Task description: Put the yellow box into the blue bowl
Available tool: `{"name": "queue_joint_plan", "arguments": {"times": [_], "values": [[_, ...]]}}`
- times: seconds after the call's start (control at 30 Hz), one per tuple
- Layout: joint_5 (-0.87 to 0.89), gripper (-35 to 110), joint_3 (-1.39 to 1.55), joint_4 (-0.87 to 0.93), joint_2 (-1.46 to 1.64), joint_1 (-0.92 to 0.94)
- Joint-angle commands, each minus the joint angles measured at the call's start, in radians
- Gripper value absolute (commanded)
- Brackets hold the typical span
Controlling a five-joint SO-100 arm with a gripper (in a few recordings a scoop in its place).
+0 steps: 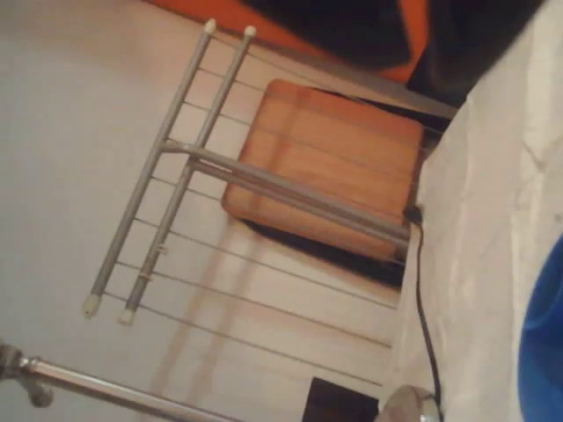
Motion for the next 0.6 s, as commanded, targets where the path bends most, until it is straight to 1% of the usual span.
{"name": "queue_joint_plan", "arguments": {"times": [0.0,0.13,0.2,0.4,0.57], "values": [[-0.002,0,-0.008,-0.003,0.044,-0.006],[-0.003,0,0.002,-0.017,0.031,-0.008],[-0.003,0,0.018,-0.046,-0.023,-0.008],[-0.003,0,0.061,-0.183,-0.288,-0.009],[-0.002,0,0.015,-0.282,-0.515,-0.101]]}}
